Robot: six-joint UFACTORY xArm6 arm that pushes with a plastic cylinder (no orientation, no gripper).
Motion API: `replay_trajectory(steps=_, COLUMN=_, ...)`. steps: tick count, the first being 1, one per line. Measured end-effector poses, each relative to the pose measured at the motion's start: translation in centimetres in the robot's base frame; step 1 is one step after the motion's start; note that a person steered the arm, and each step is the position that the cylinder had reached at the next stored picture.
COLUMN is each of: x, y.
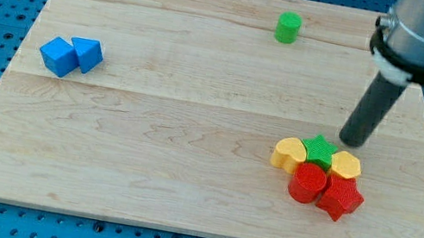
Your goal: Push the blue cube towards the group of blocks
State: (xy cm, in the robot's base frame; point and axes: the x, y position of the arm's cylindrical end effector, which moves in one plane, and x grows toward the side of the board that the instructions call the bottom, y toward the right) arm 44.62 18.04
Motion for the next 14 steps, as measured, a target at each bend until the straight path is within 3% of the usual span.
replay_trajectory(steps=1, x=-5.5, y=-5.4)
replay_trajectory(steps=2, x=-8.9, y=-15.6)
replay_trajectory(steps=4, x=-11.8, y=-37.1)
replay_trajectory(steps=5, x=-10.3, y=-45.9)
replay_trajectory(steps=6, x=-5.8, y=-47.9)
replay_trajectory(steps=7, x=-2.8, y=-44.8)
replay_trajectory(steps=9, x=-5.8, y=-33.0)
replay_trajectory(steps=11, x=-5.9, y=-30.8)
replay_trajectory(steps=12, x=-5.9, y=-35.9)
replay_trajectory(steps=13, x=-3.3, y=-33.7)
replay_trajectory(steps=14, x=-0.3, y=-25.9)
